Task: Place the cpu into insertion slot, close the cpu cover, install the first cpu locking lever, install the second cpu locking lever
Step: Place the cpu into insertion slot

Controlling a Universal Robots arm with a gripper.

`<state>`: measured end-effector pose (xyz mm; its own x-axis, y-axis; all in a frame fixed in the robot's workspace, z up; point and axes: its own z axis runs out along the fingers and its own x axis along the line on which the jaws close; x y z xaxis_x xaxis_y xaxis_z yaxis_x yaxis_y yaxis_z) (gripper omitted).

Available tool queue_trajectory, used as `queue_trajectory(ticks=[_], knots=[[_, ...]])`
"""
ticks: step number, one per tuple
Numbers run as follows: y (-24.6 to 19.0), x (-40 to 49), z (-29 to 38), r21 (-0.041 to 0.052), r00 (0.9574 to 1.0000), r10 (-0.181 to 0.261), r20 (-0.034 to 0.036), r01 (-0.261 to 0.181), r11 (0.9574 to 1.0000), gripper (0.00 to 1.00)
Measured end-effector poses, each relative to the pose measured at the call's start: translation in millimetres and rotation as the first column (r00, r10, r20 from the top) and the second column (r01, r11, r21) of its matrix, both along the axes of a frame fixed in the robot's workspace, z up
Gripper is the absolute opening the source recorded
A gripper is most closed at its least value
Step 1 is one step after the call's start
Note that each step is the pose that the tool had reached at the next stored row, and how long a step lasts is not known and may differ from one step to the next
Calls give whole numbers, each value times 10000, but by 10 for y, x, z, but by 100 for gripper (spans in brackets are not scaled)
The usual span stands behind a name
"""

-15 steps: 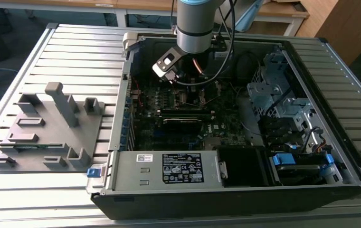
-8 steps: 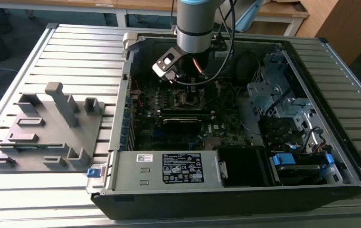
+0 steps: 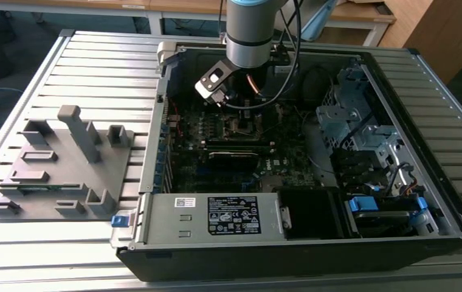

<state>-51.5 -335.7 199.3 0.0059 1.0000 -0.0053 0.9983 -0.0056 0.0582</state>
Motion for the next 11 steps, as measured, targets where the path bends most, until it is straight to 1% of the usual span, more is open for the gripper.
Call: queue_trajectory(ticks=[4,11], knots=[[-2,-1,-9,-13,10000,0,-9,0,10000,10],[-1,0,-15,-4,10000,0,-2,0,10000,10]])
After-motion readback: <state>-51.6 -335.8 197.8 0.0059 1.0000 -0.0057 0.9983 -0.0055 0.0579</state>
